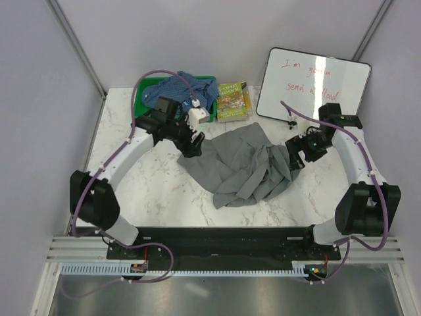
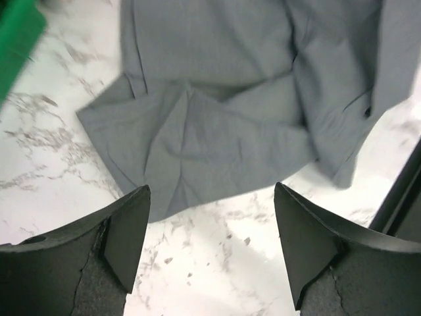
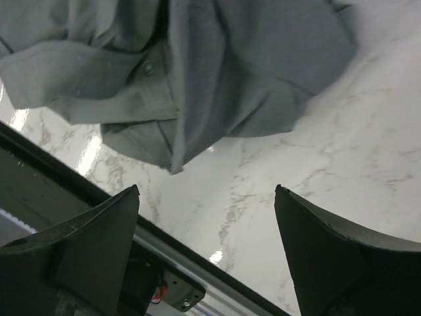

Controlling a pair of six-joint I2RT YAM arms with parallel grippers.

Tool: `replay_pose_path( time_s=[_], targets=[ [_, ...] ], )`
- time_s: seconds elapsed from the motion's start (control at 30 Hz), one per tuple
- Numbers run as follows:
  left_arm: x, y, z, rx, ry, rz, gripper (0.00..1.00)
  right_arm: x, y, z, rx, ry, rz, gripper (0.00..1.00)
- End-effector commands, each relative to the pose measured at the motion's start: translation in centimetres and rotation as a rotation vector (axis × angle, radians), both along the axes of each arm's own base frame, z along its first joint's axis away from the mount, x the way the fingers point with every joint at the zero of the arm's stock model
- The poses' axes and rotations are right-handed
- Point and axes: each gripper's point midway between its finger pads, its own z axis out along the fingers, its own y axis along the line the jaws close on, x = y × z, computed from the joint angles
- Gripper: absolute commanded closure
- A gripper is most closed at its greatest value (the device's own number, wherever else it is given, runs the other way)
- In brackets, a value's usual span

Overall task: Fold and stack the long sleeve shirts
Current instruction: Flatten the shirt out

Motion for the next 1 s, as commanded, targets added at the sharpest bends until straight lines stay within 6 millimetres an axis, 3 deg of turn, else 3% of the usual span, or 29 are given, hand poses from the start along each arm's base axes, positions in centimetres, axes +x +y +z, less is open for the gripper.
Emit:
replay_pose_path(
  time_s=[0.0, 0.03, 0.1, 0.13, 0.17, 0.3, 0.37, 0.43, 0.47, 0.53, 0.57, 0.6, 0.67, 0.7, 0.73, 0.77, 0.8, 0.83, 0.9, 0.93, 0.97],
  targets=[
    [2.4, 1.0, -6.7, 0.237, -0.075, -0.125, 0.16, -3.1, 0.8, -2.8, 0.012, 0.121, 0.023, 0.09],
    [3.3, 0.9, -8.3, 0.262, -0.061, -0.118, 0.16, -3.1, 0.7, -3.4, 0.006, 0.139, 0.000, 0.09],
    [6.3, 0.8, -8.0, 0.297, -0.125, -0.080, 0.16, -2.9, 0.6, -4.6, 0.002, 0.160, -0.025, 0.10],
    [7.3, 0.8, -9.7, 0.327, -0.106, -0.071, 0.16, -3.0, 0.9, -4.9, 0.017, 0.180, -0.043, 0.10],
    [9.0, 0.8, -9.2, 0.353, -0.142, -0.042, 0.16, -2.8, 1.0, -5.2, 0.025, 0.185, -0.054, 0.13],
    [11.3, 1.3, -12.7, 0.481, -0.160, -0.044, 0.16, -2.1, 1.2, -7.0, 0.031, 0.217, -0.091, 0.21],
    [11.2, 2.6, -15.0, 0.573, -0.142, -0.042, 0.22, -1.3, 1.4, -7.4, 0.043, 0.213, -0.104, 0.25],
    [10.4, 3.7, -15.9, 0.604, -0.122, -0.049, 0.33, -0.8, 1.8, -7.6, 0.051, 0.211, -0.106, 0.33],
    [8.9, 4.5, -16.0, 0.613, -0.107, -0.071, 0.50, -0.2, 1.9, -7.7, 0.051, 0.203, -0.111, 0.38],
    [6.5, 6.2, -15.8, 0.619, -0.067, -0.088, 0.64, 0.5, 1.8, -7.8, 0.036, 0.189, -0.111, 0.48],
    [4.4, 7.0, -15.0, 0.600, -0.049, -0.105, 0.83, 1.3, 1.7, -7.8, 0.027, 0.172, -0.110, 0.50],
    [3.2, 8.2, -14.7, 0.596, -0.023, -0.097, 0.91, 1.7, 1.6, -7.9, 0.019, 0.166, -0.112, 0.53],
    [-0.5, 10.5, -14.7, 0.597, 0.045, -0.109, 0.98, 2.6, 1.3, -7.8, 0.004, 0.151, -0.109, 0.58],
    [-1.3, 11.9, -12.4, 0.567, 0.016, -0.072, 0.98, 2.9, 1.2, -7.7, 0.000, 0.145, -0.104, 0.59],
    [-3.8, 12.7, -12.1, 0.549, 0.062, -0.085, 0.98, 3.2, 1.2, -7.6, -0.002, 0.137, -0.103, 0.60],
    [-5.0, 13.3, -11.4, 0.542, 0.059, -0.092, 0.98, 3.7, 1.2, -7.3, -0.001, 0.124, -0.101, 0.61],
    [-5.7, 14.0, -9.2, 0.523, -0.003, -0.070, 0.98, 3.9, 1.2, -7.2, 0.000, 0.120, -0.099, 0.62],
    [-6.9, 14.3, -9.5, 0.528, 0.003, -0.075, 0.98, 4.1, 1.0, -7.1, -0.006, 0.117, -0.100, 0.65],
    [-7.1, 13.9, -8.6, 0.488, -0.020, -0.050, 0.96, 4.6, 0.8, -7.0, -0.021, 0.104, -0.092, 0.67],
    [-6.1, 13.2, -7.8, 0.450, -0.034, -0.021, 0.86, 4.6, 0.7, -6.9, -0.026, 0.103, -0.092, 0.70],
    [-4.7, 12.4, -7.6, 0.403, -0.025, 0.048, 0.60, 4.5, 0.5, -7.0, -0.036, 0.104, -0.091, 0.74]
  ],
)
